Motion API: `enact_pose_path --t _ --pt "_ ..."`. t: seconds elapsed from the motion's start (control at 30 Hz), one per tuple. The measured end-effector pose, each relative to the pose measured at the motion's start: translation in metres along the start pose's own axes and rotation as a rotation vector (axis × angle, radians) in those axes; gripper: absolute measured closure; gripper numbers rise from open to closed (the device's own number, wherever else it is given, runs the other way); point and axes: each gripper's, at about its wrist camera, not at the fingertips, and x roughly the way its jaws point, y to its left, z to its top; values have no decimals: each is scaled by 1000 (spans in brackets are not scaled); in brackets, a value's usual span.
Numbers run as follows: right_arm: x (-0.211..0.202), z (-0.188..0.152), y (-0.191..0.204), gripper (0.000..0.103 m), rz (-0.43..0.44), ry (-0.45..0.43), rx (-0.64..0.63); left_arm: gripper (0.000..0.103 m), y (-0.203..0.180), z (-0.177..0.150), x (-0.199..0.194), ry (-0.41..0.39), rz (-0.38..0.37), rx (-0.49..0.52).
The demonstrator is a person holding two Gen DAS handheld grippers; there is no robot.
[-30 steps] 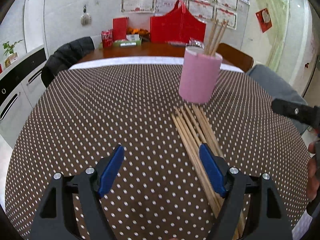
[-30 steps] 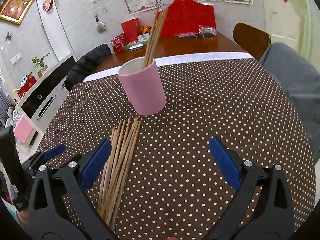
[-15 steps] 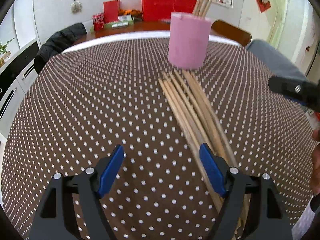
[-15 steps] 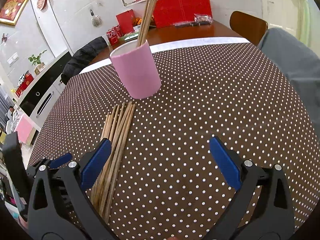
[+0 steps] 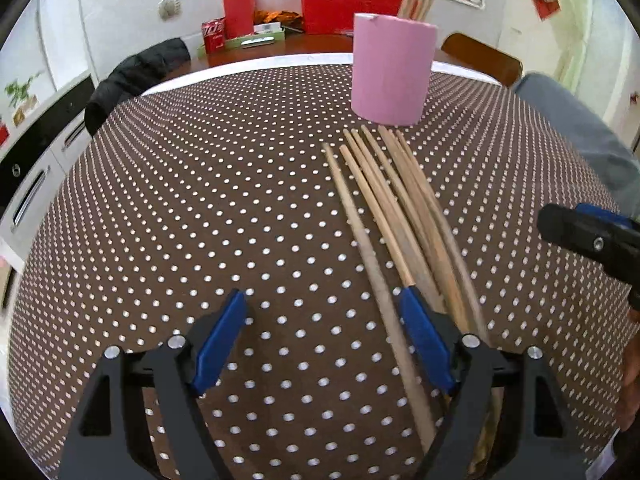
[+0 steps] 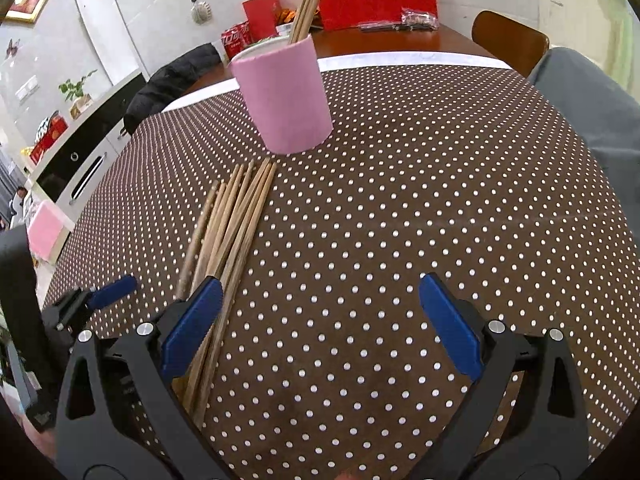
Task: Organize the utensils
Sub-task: 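Move the right tool back down to the chopstick pile, then close the left tool on one chopstick while the right tool grasps another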
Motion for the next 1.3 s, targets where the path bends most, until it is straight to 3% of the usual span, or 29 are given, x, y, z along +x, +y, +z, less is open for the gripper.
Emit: enact_pose_path --t 0.4,0.73,0.8,1.0,1.17,1.3 --pt "32 -20 38 6 -64 111 -178 24 25 -8 -6 2 -14 -12" --pt "48 -13 54 6 -78 137 -211 24 31 -7 -6 1 0 -21" --pt "50 -12 56 6 -114 138 -230 24 33 -6 -6 1 -2 -20" --pt "48 -7 44 7 -144 161 -242 24 34 0 -2 12 -11 4" --pt "58 6 38 10 -137 162 -239 24 28 15 6 27 -17 73" --pt "71 22 44 20 -108 157 -227 24 24 28 13 58 -35 125"
